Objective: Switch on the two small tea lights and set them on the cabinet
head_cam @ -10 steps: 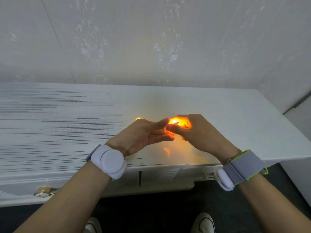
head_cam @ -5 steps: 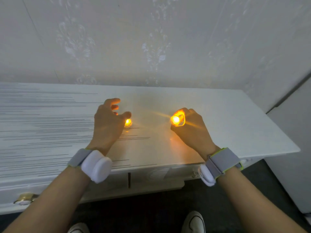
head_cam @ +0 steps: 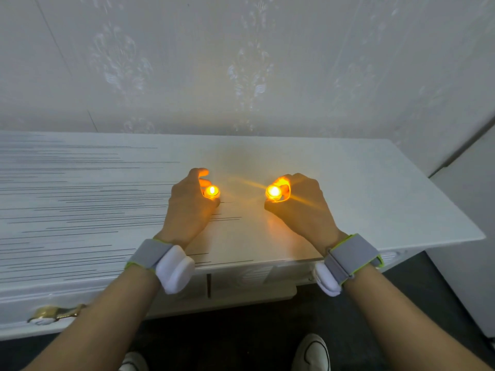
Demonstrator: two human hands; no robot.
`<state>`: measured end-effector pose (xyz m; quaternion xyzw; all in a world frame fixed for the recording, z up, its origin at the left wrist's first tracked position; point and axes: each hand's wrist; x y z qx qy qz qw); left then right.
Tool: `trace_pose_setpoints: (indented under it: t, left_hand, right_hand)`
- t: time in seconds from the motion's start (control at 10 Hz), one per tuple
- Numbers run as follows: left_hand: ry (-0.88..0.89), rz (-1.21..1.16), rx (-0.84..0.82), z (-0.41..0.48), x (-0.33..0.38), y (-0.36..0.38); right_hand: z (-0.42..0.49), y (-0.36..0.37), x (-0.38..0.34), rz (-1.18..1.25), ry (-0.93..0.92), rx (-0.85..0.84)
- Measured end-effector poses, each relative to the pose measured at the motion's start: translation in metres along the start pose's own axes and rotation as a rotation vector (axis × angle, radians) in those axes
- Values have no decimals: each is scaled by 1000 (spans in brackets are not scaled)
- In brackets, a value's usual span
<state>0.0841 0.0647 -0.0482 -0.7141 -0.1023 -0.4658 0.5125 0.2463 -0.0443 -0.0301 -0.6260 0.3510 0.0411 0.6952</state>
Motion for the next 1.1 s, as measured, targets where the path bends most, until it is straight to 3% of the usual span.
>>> trace_pose_setpoints:
  t: [0.2,0.8,1.1]
  left_hand:
    - [59,47,9,-1,1,2]
    - [13,25,-129,-16,3,0]
    - [-102,-101,-173,-33,9,-27]
  right_hand:
    - [1,13,5,-97,19,-126]
    - [-10,19,0,-241,70,-123]
    - [-30,-11,-21,22,127,-157]
Point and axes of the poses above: each hand's wrist, its own z-axis towards the middle knuckle, its own y-axis out of the palm, x = y × z, and after that the axes turned 12 degrees about -x, right-handed
